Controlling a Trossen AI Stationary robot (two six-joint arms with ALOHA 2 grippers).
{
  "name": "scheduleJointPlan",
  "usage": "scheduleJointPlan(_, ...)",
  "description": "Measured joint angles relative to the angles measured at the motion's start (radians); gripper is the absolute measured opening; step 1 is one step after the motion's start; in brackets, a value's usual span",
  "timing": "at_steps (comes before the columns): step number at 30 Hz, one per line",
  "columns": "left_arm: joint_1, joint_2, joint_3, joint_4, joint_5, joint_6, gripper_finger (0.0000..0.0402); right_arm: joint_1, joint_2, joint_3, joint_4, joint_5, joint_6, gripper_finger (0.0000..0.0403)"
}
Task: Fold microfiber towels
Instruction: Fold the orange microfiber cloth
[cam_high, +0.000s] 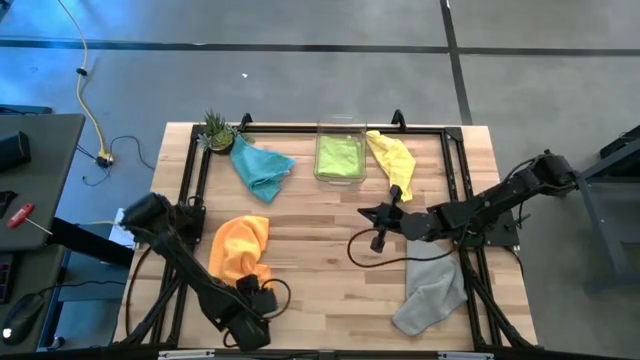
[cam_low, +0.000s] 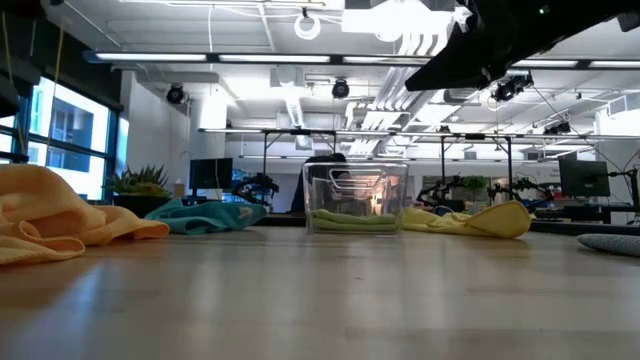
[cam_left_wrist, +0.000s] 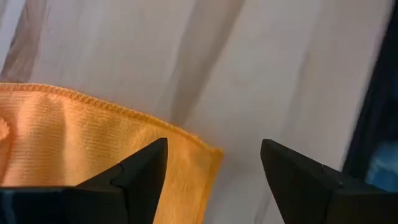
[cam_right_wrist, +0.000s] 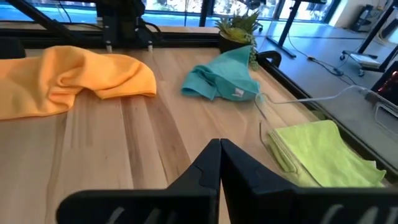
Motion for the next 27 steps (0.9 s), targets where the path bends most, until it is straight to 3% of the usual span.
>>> scheduleJointPlan(8,-0.009,0.110,0.094,-0.146,-0.027,-0.157,0.0213,0.062,0.000,0.000,0.004,0.073,-0.018,0.0000)
scheduleJointPlan(16,-0.032,0.106,0.097,-0.274,-0.046,-0.221,0.0064,0.086,0.000,0.000,0.010,0.095,-0.041,0.0000)
scheduleJointPlan(19,-0.031,0.068,0.104,-0.373,-0.049,-0.217,0.0011,0.086,0.000,0.000,0.017,0.096,-0.039,0.0000)
scheduleJointPlan(23,-0.013,-0.030,0.142,-0.533,-0.103,-0.200,0.0012,0.086,0.000,0.000,0.011,0.089,-0.033,0.0000)
scheduleJointPlan(27,0.016,-0.173,0.148,-0.579,-0.213,-0.177,0.0004,0.086,0.004,0.000,0.009,0.078,-0.014,0.0000)
